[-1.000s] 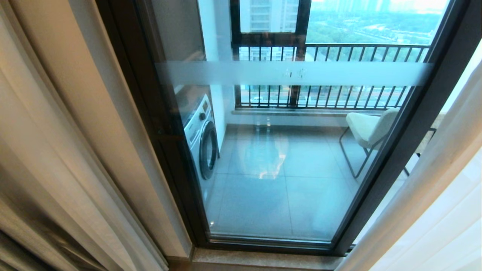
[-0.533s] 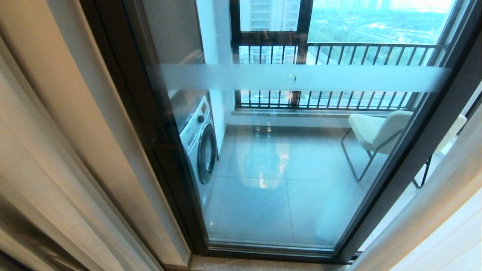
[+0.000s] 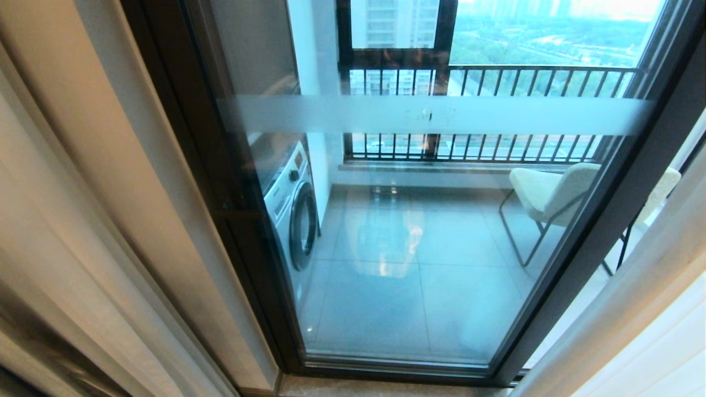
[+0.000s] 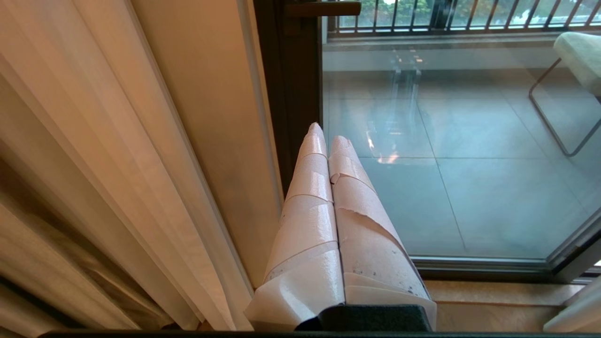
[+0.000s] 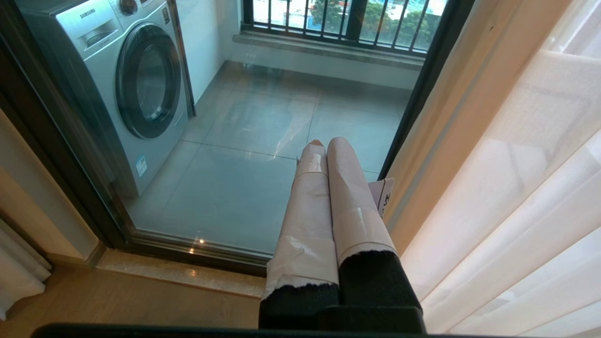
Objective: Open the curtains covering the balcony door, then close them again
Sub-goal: Close the inner curtains on both sides
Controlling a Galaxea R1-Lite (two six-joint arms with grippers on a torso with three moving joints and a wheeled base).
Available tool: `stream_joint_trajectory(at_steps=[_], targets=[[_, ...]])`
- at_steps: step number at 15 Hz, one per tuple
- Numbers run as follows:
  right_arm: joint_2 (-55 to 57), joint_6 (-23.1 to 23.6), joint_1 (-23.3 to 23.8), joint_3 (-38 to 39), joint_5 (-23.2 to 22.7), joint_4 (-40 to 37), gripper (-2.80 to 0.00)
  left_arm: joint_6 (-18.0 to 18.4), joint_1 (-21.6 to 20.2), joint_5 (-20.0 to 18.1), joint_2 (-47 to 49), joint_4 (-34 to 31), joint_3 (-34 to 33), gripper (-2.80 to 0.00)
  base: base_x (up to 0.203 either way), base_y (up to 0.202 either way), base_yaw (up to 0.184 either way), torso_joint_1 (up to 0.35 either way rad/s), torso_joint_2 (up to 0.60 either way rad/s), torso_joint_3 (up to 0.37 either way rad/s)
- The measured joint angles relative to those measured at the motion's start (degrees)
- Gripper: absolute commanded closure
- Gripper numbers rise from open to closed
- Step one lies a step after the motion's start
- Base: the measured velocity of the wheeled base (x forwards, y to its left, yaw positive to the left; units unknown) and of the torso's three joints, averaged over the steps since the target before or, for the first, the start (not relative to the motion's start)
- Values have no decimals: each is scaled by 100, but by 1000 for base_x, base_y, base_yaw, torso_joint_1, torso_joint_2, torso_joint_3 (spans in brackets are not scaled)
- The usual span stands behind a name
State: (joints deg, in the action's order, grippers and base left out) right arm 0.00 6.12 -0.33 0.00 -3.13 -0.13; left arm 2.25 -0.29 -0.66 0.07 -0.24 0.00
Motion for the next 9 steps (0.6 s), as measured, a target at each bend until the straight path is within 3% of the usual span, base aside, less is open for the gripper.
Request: stream_joint_trajectory(at_steps=[4, 9], targets=[[0, -1, 2, 0, 1, 2, 0, 194, -1, 11, 0, 38, 0, 0, 0, 0, 0, 0, 0, 0], [0, -1, 0, 0, 2, 2, 0, 558, -4, 117, 0, 903, 0, 0, 0, 0, 0, 0, 0, 0]])
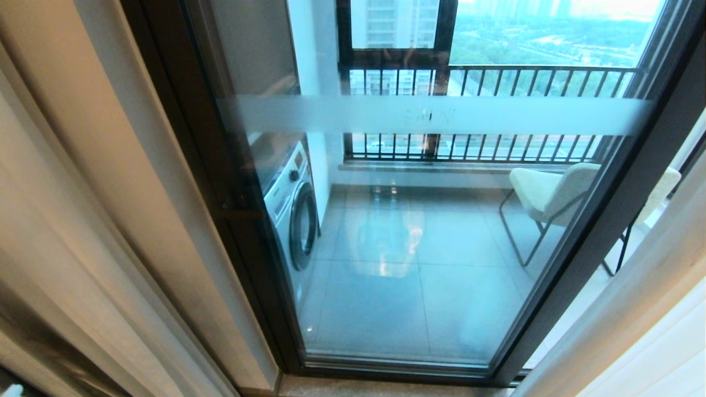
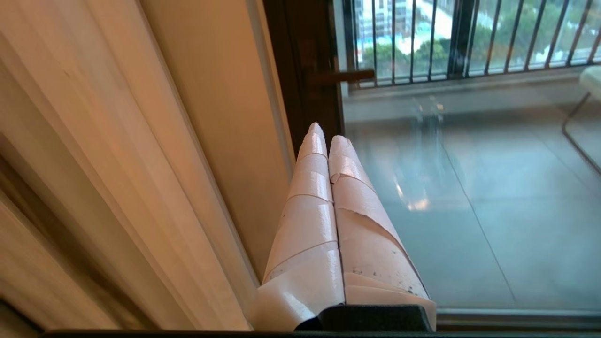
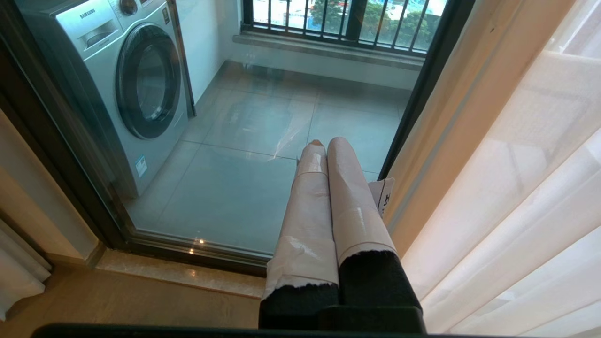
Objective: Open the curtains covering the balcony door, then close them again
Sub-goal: Close the inner curtains on both sides
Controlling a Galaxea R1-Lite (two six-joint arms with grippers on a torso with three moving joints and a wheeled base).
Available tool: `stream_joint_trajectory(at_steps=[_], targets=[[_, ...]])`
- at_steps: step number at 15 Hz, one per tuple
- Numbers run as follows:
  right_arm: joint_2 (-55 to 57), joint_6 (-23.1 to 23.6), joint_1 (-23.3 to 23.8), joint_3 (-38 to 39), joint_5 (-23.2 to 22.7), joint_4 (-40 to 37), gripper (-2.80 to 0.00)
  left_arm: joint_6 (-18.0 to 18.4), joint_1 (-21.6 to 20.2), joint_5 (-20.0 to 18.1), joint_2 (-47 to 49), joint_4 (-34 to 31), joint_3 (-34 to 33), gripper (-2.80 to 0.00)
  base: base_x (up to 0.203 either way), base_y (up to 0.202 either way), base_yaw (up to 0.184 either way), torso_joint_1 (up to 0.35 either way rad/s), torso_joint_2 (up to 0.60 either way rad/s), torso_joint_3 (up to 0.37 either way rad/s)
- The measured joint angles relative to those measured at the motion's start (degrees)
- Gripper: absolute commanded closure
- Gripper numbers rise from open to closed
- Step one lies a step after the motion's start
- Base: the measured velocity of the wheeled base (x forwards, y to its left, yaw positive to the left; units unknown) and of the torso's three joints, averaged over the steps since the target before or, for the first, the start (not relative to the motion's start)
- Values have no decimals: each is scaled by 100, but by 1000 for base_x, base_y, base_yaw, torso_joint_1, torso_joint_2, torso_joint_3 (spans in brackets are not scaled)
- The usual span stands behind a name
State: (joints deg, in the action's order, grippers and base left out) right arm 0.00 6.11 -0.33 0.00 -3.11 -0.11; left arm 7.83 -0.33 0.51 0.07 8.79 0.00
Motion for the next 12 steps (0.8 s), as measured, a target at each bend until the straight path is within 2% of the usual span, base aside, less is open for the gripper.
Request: stream_joint_trajectory(at_steps=[3, 4, 6, 12], targets=[[0, 1, 0, 0, 1, 0, 0, 52, 0, 45, 0, 495, 18, 0, 0, 0, 0, 0, 0, 0], [0, -2, 0, 0, 1, 0, 0, 188, 2, 68, 0, 616, 47, 0, 0, 0, 0, 0, 0, 0], [0, 0, 0, 0, 0, 0, 0, 373, 2, 63, 0, 558, 225, 0, 0, 0, 0, 0, 0, 0], [0, -1, 0, 0, -2, 0, 0, 463, 2, 188, 106, -964, 1636, 0, 0, 0, 0, 0, 0, 0]])
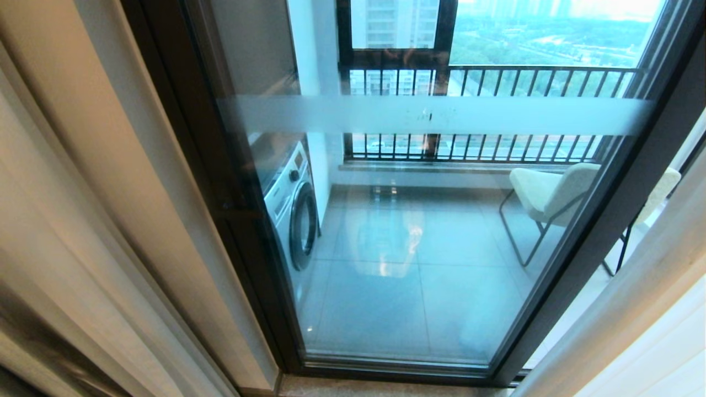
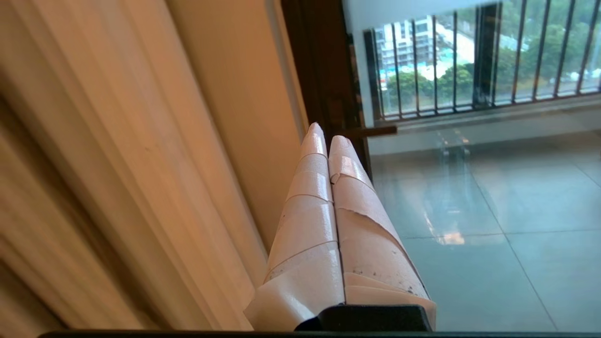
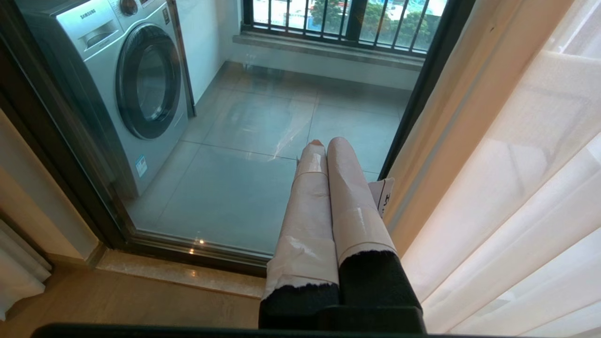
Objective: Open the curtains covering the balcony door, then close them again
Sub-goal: Close the inner curtains on both sides
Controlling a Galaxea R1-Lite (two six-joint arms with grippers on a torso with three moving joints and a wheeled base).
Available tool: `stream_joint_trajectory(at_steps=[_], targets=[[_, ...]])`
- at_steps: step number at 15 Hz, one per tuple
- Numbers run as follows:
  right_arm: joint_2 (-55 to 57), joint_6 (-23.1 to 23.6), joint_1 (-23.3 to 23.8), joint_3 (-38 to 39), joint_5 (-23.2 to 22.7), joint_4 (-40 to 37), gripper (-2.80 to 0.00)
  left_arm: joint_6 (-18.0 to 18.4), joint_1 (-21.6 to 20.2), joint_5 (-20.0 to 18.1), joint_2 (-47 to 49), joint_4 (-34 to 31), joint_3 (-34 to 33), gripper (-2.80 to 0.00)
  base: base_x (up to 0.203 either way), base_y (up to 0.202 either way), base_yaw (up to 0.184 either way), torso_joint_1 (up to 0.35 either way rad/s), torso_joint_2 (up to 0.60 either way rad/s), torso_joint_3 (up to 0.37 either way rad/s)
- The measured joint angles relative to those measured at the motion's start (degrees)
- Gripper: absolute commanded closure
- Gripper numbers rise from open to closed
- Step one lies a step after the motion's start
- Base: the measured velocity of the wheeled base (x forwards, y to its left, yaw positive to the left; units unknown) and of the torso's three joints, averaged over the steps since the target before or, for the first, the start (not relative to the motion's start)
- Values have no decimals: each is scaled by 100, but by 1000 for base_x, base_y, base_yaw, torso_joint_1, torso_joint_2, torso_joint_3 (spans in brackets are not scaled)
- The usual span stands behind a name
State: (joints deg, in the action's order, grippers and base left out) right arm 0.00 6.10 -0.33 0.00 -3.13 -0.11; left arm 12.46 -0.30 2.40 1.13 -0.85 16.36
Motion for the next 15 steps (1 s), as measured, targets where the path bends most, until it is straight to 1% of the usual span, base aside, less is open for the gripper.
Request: stream_joint_trajectory(at_steps=[2, 3, 8, 10, 12, 13, 15], targets=[[0, -1, 0, 0, -2, 0, 0, -1, -2, 212, 238, -88, 452, 0, 0, 0, 0, 0, 0, 0], [-2, 1, 0, 0, -2, -2, 0, -1, -11, 403, 396, -93, 666, 0, 0, 0, 0, 0, 0, 0], [0, -2, 0, 0, 0, 0, 0, -49, -183, 1822, 1459, -71, 1560, 0, 0, 0, 0, 0, 0, 0], [0, 1, 0, 0, 0, -1, 0, -165, -386, 2405, 2009, -27, 1897, 0, 0, 0, 0, 0, 0, 0], [0, -2, 0, 0, 2, 0, 0, -225, -750, 2940, 2571, 96, 2160, 0, 0, 0, 0, 0, 0, 0], [0, -2, 0, 0, 2, -1, 0, -271, -973, 3140, 2847, 162, 2259, -280, 0, 0, 0, 0, 0, 0], [0, 1, 0, 0, 2, 0, 0, -514, -1446, 3317, 3440, 275, 2465, -280, 0, 0, 0, 0, 0, 0]])
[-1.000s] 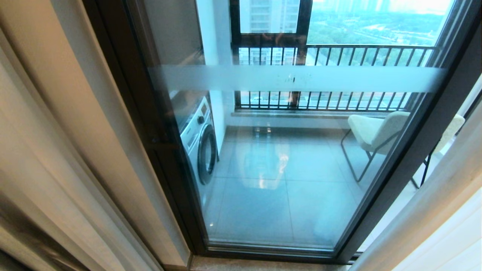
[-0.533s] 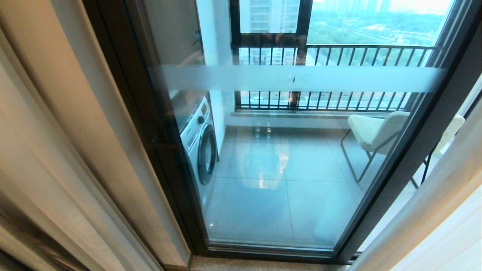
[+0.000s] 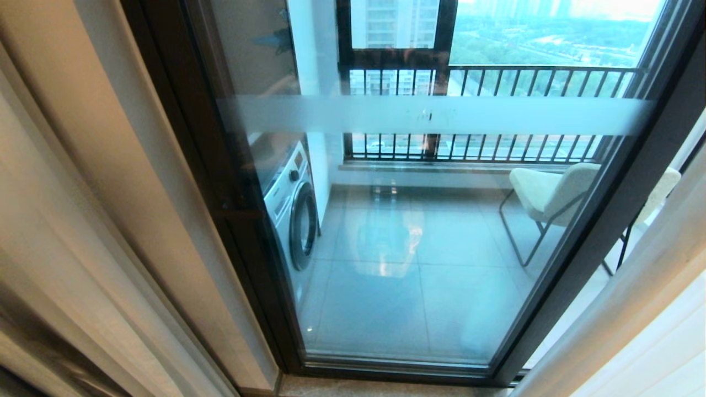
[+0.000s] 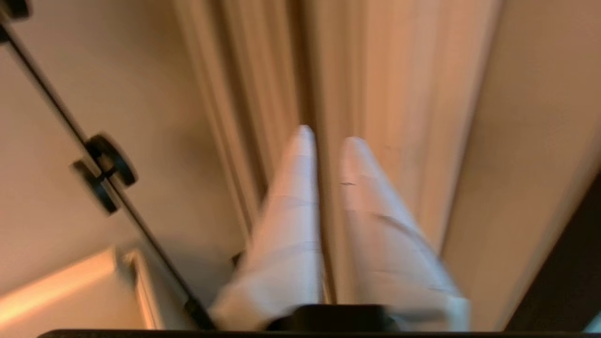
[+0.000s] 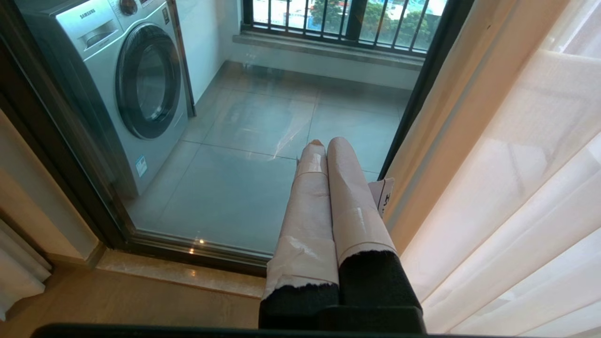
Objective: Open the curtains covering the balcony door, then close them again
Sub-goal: Close the inner curtains on both sides
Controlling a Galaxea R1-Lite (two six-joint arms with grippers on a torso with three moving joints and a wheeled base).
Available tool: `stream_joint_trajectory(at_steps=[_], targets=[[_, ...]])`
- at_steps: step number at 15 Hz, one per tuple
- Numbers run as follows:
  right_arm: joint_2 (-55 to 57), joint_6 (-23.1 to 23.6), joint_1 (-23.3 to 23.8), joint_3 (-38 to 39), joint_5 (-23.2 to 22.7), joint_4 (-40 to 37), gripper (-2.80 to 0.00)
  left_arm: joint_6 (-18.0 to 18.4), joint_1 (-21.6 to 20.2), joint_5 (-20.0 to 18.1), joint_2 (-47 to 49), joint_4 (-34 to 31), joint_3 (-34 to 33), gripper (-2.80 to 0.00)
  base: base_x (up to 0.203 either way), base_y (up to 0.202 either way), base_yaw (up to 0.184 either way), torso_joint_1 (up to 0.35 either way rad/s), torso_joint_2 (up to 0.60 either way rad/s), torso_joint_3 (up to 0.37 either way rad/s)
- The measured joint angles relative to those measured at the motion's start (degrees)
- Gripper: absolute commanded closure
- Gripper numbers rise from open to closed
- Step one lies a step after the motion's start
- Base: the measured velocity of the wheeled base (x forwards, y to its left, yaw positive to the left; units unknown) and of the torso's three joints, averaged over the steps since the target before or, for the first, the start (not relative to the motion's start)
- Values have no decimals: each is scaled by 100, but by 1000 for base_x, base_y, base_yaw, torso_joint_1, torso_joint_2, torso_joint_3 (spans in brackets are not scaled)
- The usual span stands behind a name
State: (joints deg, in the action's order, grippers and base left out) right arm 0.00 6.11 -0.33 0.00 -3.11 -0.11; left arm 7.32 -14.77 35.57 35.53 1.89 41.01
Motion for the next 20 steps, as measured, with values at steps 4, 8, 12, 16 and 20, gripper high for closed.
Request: stream_joint_trajectory(at_steps=[4, 8, 12, 16, 20], targets=[[0, -2, 0, 0, -2, 0, 0, -840, -481, 100, 989, -29, 410, -280, 0, 0, 0, 0, 0, 0], [0, 0, 2, 0, 0, 0, 0, -1037, -583, 94, 1486, -105, 569, -280, 0, 0, 0, 0, 0, 0], [0, -2, 0, 0, 0, 0, 0, -1068, -697, 58, 1860, -256, 708, -280, 0, 0, 0, 0, 0, 0], [0, -2, 0, 0, -2, 1, 0, -1277, -708, 52, 2239, -486, 886, -280, 0, 0, 0, 0, 0, 0], [-2, -2, 0, 0, 2, -2, 0, -1385, -698, 38, 2804, -918, 1421, -280, 0, 0, 0, 0, 0, 0]])
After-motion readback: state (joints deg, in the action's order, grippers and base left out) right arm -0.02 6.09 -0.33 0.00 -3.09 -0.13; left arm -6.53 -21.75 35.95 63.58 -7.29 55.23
